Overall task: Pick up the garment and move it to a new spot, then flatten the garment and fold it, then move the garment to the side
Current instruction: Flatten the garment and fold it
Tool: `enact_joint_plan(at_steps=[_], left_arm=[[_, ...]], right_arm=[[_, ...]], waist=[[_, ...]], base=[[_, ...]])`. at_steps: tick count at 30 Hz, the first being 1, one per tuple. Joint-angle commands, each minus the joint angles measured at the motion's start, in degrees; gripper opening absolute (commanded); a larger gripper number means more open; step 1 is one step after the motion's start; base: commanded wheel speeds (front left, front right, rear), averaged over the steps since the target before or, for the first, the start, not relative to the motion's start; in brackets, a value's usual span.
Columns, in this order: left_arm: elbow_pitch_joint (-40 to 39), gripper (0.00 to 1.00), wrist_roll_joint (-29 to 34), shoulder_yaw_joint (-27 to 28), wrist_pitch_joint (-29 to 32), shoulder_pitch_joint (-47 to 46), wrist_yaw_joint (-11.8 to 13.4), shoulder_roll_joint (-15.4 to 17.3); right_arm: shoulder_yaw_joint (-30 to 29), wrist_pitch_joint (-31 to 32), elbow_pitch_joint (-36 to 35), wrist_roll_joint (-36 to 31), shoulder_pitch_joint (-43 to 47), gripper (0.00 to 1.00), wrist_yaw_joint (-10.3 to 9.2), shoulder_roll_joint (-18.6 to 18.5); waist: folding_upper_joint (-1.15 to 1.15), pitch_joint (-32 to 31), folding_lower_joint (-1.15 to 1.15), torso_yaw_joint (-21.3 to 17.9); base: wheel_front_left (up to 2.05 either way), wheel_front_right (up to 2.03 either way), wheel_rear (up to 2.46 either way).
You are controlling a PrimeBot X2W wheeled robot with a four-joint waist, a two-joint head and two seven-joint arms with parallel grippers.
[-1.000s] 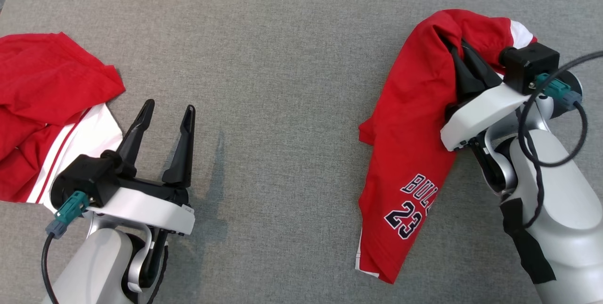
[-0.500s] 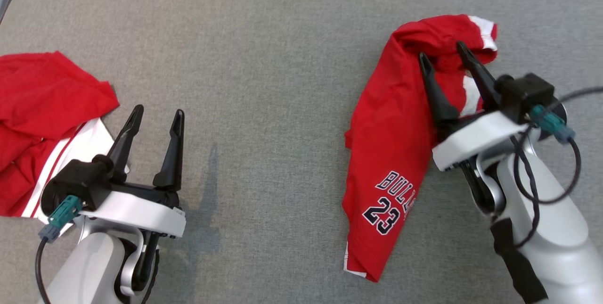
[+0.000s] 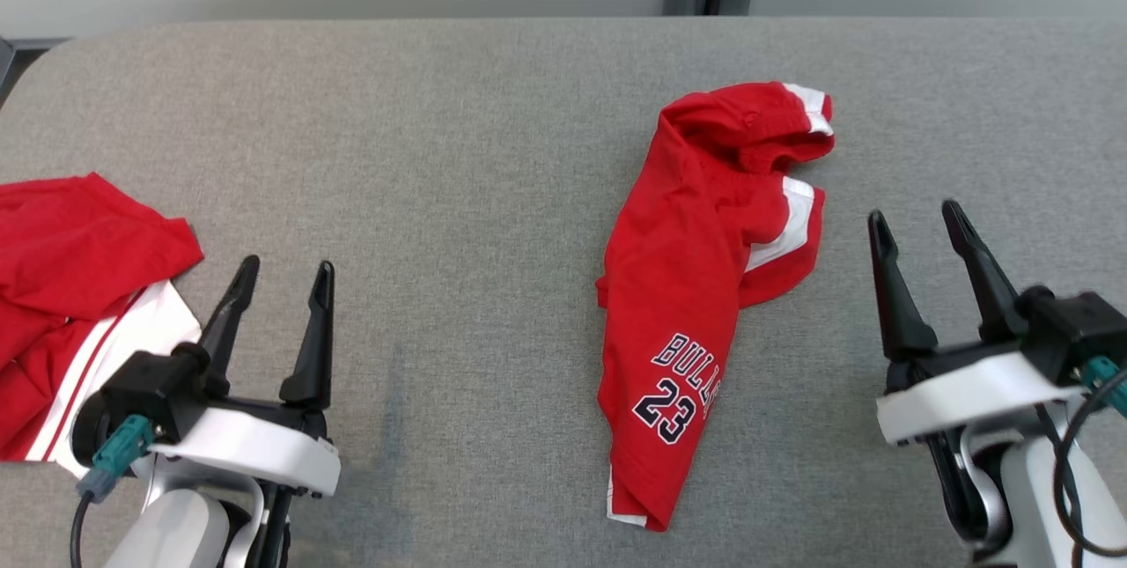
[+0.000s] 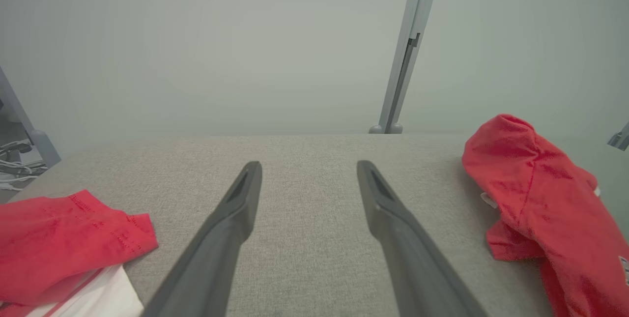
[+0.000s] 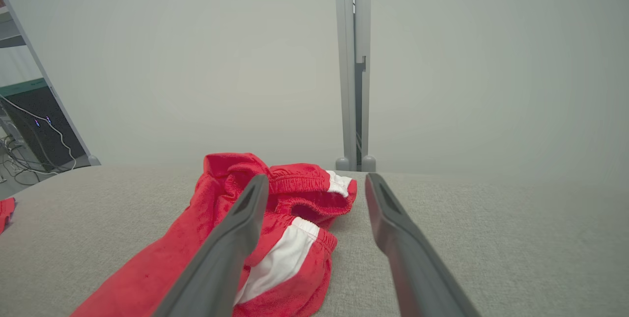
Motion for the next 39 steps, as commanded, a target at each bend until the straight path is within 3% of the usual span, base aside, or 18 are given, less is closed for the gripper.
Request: enact_joint_plan(at_steps=[1,13,28,33,39], left_arm=[[-0.4,1.0,-0.1,0.0,0.1,0.9,0.5,0.4],[-2.5,1.0,-0.7,-0.5,1.7,3.9,2.0,1.0],[-4.2,1.0,-0.1,-1.5,2.4,2.8,2.2,1.6],[-5.6,1.0,0.6,-3.9,4.2,2.0,1.2,1.1],[-7.2,1.0,0.4,-11.5,10.7,2.0,-2.3,-1.0]], right_arm=[[-0.8,0.8,-1.4,-0.1,2.0,1.0,0.01,0.0],[-2.5,4.9,-10.2,0.7,10.6,1.0,0.01,1.2],[-2.7,5.2,-11.5,2.0,10.9,1.0,0.01,1.2],[-2.6,5.4,-11.7,1.9,10.4,1.0,0.01,1.2],[-2.4,5.1,-11.5,2.6,10.2,1.0,0.01,1.2]], waist=[[0.0,-1.2,0.0,-0.7],[0.0,-3.2,0.0,-1.4],[0.0,-2.7,0.0,-1.2],[0.0,-1.7,0.0,-1.4],[0.0,-0.1,0.0,-2.3]], base=[[0.0,0.0,0.0],[0.0,0.0,0.0],[0.0,0.0,0.0],[0.0,0.0,0.0],[0.0,0.0,0.0]])
